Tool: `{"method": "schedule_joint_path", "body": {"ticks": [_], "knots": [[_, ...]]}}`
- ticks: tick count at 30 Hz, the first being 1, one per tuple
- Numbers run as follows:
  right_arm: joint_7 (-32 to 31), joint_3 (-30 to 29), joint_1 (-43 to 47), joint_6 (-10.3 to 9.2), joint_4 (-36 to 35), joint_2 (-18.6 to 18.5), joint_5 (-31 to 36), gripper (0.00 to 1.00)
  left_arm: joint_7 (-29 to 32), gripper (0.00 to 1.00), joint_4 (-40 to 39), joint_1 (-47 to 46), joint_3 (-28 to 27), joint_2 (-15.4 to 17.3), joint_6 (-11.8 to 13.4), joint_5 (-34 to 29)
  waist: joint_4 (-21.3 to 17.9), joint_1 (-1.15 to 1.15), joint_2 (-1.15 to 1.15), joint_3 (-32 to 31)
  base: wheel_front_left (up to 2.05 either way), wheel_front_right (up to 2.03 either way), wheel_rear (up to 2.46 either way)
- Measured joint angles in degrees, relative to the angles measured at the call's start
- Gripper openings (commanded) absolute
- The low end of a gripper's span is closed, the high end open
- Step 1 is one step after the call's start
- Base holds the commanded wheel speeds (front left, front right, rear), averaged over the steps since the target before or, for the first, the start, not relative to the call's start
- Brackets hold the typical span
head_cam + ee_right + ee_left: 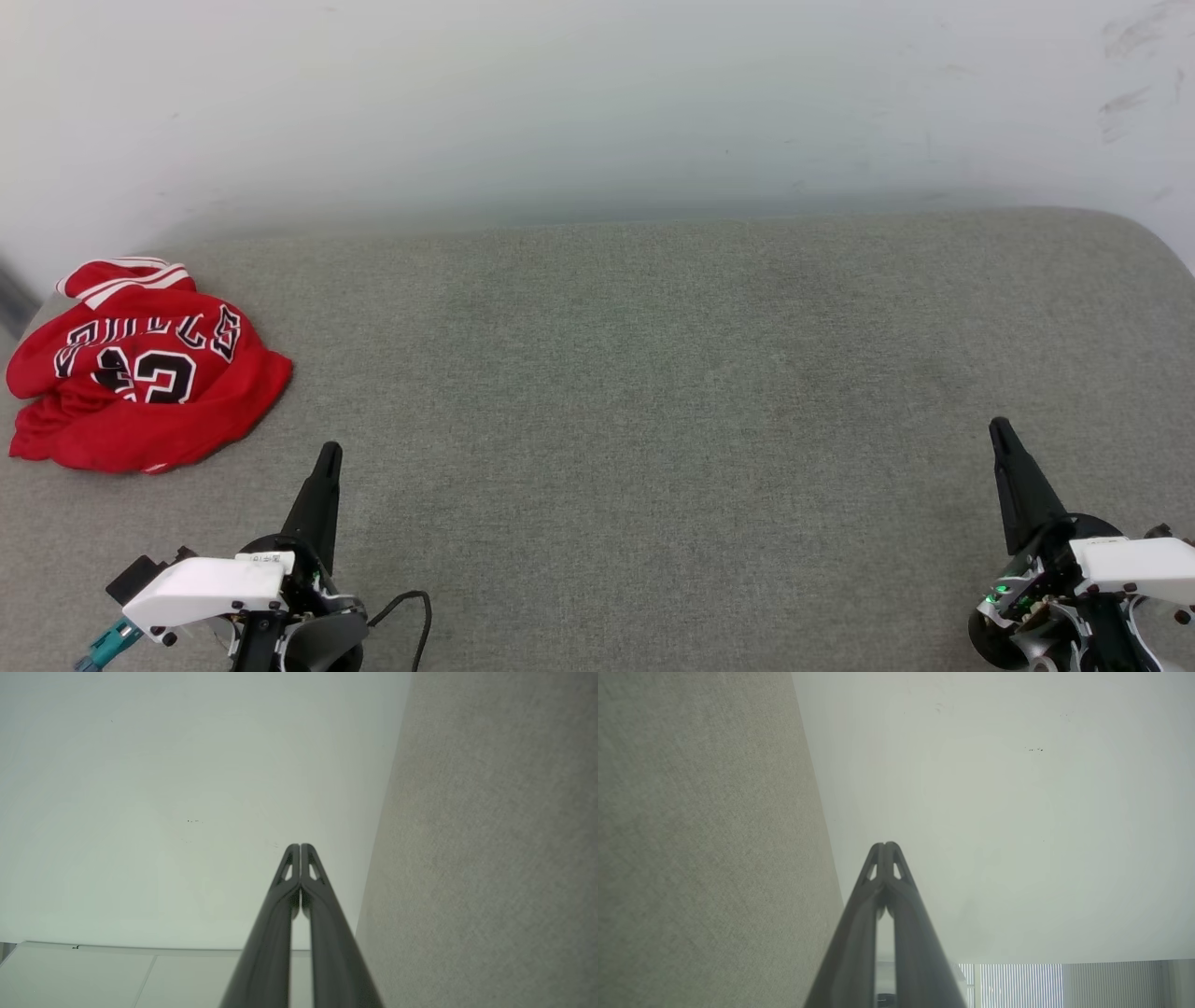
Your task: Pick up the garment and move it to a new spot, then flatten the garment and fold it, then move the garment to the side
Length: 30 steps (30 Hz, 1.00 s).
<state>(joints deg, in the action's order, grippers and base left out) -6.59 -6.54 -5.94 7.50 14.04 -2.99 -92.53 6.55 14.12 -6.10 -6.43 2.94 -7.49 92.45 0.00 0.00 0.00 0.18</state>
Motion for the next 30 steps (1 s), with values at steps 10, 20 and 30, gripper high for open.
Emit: {"method": "schedule_joint_path", "body": {"ticks": [10, 20, 30], "knots": [[0.0, 0.0, 0.0, 0.00, 0.0, 0.0, 0.0, 0.00, 0.0, 0.00, 0.0, 0.0, 0.0, 0.0, 0.0, 0.0, 0.0, 0.00, 0.00, 0.0, 0.00, 0.00, 0.00], [0.0, 0.0, 0.0, 0.00, 0.0, 0.0, 0.0, 0.00, 0.0, 0.00, 0.0, 0.0, 0.0, 0.0, 0.0, 0.0, 0.0, 0.00, 0.00, 0.0, 0.00, 0.00, 0.00], [0.0, 0.0, 0.0, 0.00, 0.0, 0.0, 0.0, 0.00, 0.0, 0.00, 0.0, 0.0, 0.0, 0.0, 0.0, 0.0, 0.0, 0.00, 0.00, 0.0, 0.00, 0.00, 0.00]]}}
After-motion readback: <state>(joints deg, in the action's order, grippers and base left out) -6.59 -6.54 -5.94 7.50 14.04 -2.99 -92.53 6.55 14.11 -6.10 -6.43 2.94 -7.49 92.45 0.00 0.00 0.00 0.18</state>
